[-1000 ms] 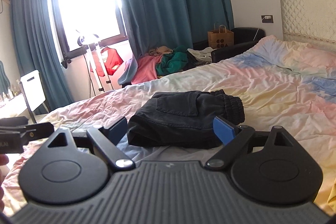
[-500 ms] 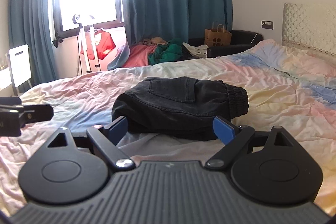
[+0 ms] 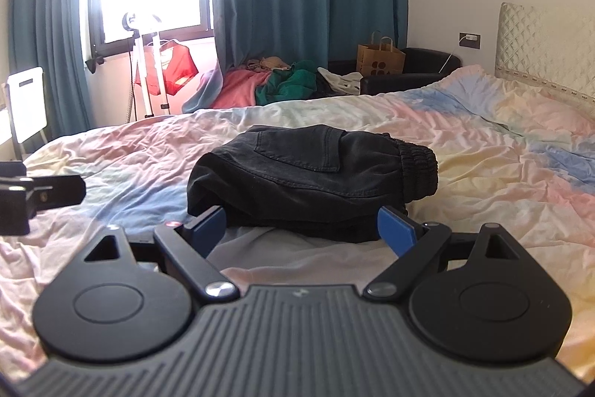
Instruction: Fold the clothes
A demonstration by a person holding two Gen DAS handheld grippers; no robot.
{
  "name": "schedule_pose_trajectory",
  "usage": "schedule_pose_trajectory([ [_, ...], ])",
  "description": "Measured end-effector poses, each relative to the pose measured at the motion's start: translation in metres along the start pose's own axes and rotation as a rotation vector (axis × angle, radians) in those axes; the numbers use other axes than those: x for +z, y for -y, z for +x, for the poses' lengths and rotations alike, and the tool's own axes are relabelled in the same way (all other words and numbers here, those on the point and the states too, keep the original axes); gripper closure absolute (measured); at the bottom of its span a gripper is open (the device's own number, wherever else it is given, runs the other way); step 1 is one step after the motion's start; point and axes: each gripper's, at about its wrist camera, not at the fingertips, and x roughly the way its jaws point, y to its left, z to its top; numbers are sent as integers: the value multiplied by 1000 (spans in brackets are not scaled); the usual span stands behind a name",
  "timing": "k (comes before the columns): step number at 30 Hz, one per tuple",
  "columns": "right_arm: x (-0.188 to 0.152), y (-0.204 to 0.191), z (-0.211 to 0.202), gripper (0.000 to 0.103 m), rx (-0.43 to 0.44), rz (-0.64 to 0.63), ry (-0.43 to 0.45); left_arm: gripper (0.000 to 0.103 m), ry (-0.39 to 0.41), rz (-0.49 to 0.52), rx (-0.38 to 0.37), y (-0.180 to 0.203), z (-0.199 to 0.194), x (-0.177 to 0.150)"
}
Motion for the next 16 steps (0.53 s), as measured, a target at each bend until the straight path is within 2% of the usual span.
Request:
schedule_pose_trajectory([
  [16, -1, 3, -4, 13, -3, 43, 0, 0, 2, 15, 7, 3, -12, -3],
])
